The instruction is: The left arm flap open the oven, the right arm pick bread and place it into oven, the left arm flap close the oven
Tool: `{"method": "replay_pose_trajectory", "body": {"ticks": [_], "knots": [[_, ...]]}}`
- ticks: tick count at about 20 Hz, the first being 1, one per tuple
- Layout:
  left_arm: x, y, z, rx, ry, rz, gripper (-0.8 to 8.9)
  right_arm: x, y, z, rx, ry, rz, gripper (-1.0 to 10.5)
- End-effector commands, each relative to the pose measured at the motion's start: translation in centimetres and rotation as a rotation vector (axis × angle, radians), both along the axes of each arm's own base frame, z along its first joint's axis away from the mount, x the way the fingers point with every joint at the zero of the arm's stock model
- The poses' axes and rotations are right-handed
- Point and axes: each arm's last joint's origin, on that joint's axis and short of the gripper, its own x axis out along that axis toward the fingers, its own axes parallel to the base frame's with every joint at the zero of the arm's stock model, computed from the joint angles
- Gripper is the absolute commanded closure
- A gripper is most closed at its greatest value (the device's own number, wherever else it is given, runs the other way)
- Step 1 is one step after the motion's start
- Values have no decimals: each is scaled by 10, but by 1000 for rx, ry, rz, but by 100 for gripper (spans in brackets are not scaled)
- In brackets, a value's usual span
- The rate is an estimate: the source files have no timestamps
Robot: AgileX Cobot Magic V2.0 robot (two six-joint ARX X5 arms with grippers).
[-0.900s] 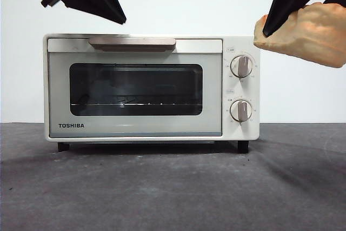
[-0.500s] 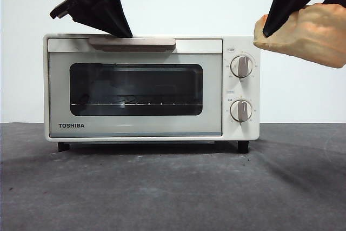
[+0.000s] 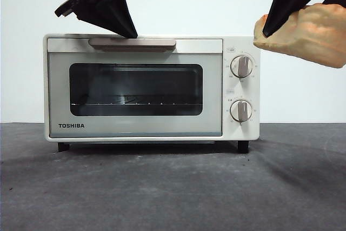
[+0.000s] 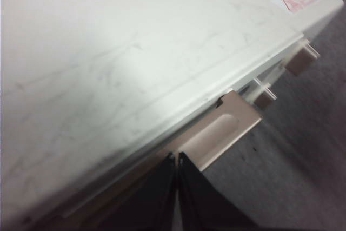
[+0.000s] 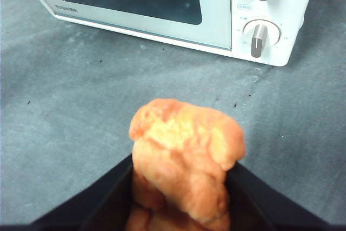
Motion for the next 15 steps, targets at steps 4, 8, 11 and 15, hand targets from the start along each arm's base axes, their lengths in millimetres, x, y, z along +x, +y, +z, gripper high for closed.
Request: {"method": "replay_pose_trajectory", "body": {"ticks": [4, 8, 11, 15], "knots": [[-9, -9, -16, 85, 120, -47, 796, 0, 2, 7, 13, -28, 16, 735], [-17, -13, -20, 115, 168, -73, 796, 0, 2, 7, 13, -28, 16, 735], [-23, -16, -23, 142, 208, -93, 796, 0, 2, 7, 13, -28, 17, 735], [-33, -21, -27, 175, 265, -121, 796, 0, 2, 7, 13, -28, 17, 734]]}}
